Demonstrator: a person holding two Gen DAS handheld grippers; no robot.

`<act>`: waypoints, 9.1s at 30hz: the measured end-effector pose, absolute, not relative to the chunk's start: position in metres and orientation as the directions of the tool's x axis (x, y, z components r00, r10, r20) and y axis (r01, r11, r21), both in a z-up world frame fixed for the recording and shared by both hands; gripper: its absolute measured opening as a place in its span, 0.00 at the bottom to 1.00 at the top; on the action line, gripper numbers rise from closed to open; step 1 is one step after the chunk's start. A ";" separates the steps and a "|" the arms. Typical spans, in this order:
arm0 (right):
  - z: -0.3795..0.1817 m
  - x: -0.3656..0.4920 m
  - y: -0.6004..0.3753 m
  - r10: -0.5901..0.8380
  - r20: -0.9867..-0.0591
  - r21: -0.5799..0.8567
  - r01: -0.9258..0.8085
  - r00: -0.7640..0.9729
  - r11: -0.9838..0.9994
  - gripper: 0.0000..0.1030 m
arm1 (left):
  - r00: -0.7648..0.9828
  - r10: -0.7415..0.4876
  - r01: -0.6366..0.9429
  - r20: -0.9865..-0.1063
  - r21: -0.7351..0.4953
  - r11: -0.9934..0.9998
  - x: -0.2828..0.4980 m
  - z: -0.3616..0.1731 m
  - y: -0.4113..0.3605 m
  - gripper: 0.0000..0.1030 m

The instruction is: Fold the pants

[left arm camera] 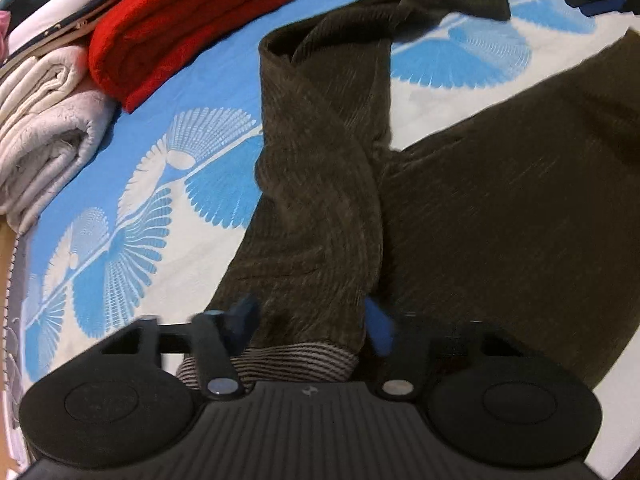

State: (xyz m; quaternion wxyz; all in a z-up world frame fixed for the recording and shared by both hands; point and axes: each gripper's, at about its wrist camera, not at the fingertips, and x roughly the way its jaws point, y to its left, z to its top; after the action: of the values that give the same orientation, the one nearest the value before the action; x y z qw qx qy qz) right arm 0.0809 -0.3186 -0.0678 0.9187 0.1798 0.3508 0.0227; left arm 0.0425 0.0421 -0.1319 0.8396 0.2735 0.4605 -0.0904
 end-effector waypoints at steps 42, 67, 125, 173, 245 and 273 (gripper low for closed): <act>-0.121 0.158 -0.360 0.134 -0.635 0.495 0.268 0.761 0.827 0.22 | 0.602 -0.061 -0.030 -0.796 -0.098 0.995 0.144 -0.135 0.014 0.23; -0.178 0.289 -0.409 -0.029 -0.673 0.284 0.294 0.739 0.913 0.40 | 0.536 -0.057 0.020 -0.842 -0.055 0.998 0.207 -0.185 -0.022 0.51; -0.126 0.194 -0.553 -0.620 -0.682 0.017 0.855 0.389 0.519 0.21 | 0.507 0.173 -0.381 -0.844 -0.039 0.924 0.169 -0.150 0.251 0.67; -0.126 -0.061 -0.602 -0.103 -0.829 0.318 0.614 0.550 0.722 0.38 | 0.388 -0.122 -0.551 -0.913 -0.336 0.764 -0.040 -0.167 0.284 0.49; -0.028 -0.076 -0.460 -0.085 -0.400 0.115 0.142 0.912 0.983 0.45 | 0.692 0.054 -0.058 -0.720 0.019 0.998 -0.056 -0.104 0.156 0.58; -0.033 -0.029 -0.423 0.136 -0.450 0.159 -0.071 0.882 0.985 0.07 | 0.732 0.092 -0.065 -0.675 0.065 0.996 0.138 -0.109 0.152 0.03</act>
State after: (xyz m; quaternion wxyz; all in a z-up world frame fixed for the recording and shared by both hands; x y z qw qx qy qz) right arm -0.0286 -0.4232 -0.0330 0.9677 0.0690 0.2364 0.0535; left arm 0.1382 0.1520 -0.1094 0.9305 0.0184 0.3634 0.0422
